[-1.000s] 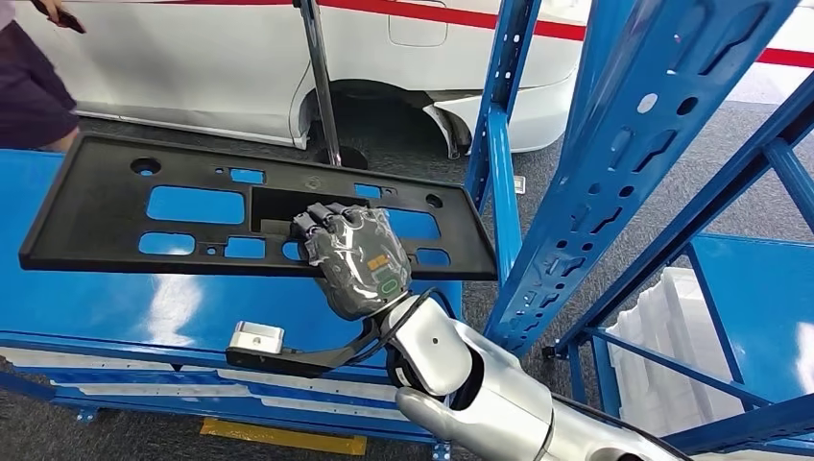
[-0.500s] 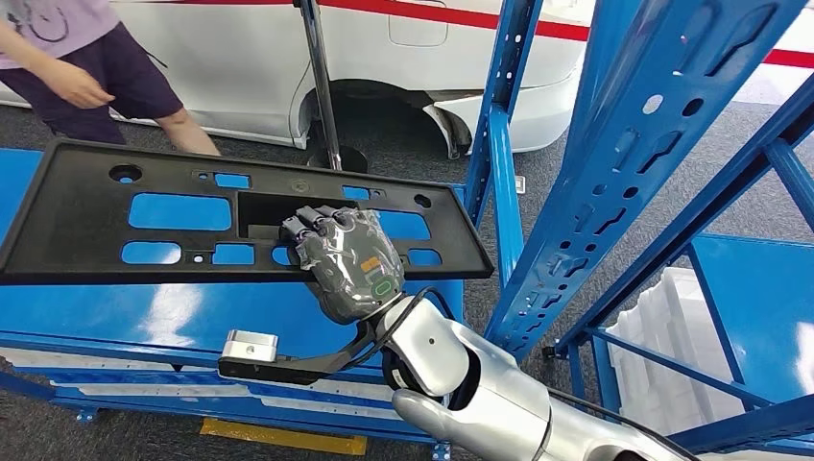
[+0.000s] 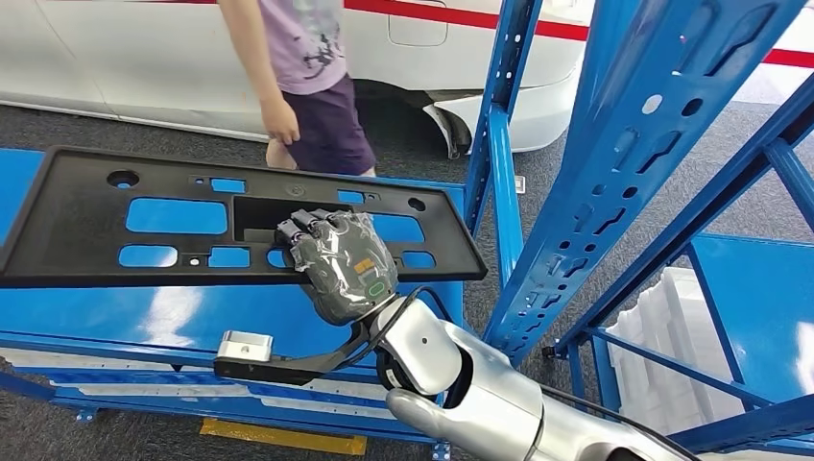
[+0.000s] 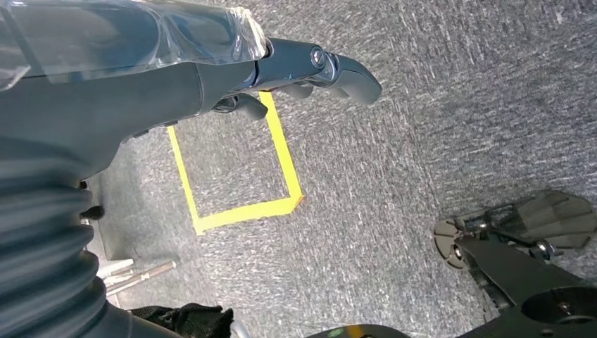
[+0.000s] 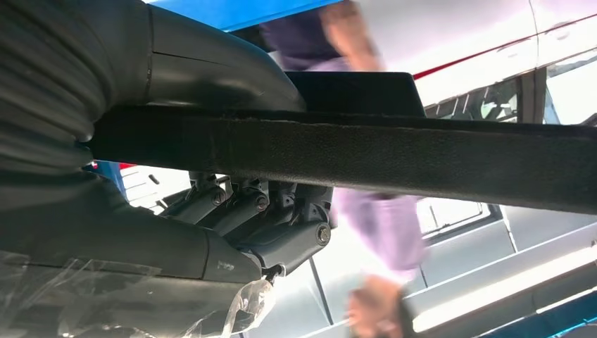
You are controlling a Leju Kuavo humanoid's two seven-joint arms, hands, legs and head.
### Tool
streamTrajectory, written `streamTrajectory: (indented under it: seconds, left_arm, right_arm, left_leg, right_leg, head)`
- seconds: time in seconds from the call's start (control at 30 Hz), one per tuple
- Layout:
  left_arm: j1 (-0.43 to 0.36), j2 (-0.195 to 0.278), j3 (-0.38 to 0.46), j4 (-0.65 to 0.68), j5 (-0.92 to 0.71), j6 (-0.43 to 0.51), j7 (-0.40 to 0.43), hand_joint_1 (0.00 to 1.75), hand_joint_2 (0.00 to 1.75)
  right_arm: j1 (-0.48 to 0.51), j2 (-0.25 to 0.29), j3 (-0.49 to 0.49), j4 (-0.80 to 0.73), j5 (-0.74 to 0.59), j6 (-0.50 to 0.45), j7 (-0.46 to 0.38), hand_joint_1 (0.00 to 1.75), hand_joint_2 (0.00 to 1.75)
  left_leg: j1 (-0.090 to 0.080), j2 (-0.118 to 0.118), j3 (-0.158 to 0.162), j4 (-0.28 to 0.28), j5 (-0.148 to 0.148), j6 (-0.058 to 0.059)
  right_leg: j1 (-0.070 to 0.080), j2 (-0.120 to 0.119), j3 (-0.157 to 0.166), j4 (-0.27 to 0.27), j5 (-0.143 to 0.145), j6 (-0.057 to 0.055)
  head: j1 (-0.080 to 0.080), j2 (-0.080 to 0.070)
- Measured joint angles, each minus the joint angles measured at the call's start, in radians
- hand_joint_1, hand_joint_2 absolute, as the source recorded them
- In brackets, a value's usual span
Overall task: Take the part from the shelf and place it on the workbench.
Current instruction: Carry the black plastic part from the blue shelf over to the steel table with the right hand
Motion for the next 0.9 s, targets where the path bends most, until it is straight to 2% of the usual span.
streamTrajectory:
  seconds: [0.63,0.9]
  left_arm:
    - [0.003,0.001,0.01,0.0,-0.006,-0.015,-0.001,0.0,1.75]
    - [-0.007,0.008,0.01,0.0,-0.042,-0.032,-0.015,0.0,1.75]
  right_arm:
    - [0.019,0.003,0.006,0.051,-0.004,-0.023,-0.012,1.75,1.75]
    - [0.038,-0.001,0.005,0.062,0.009,-0.032,0.007,1.75,1.75]
  left_leg:
    - [0.0,0.0,0.0,0.0,0.0,0.0]
    - [0.0,0.0,0.0,0.0,0.0,0.0]
  right_leg:
    - [0.0,0.0,0.0,0.0,0.0,0.0]
    - [0.0,0.0,-0.001,0.0,0.0,0.0]
  head:
    - [0.0,0.0]
    - [0.0,0.0]
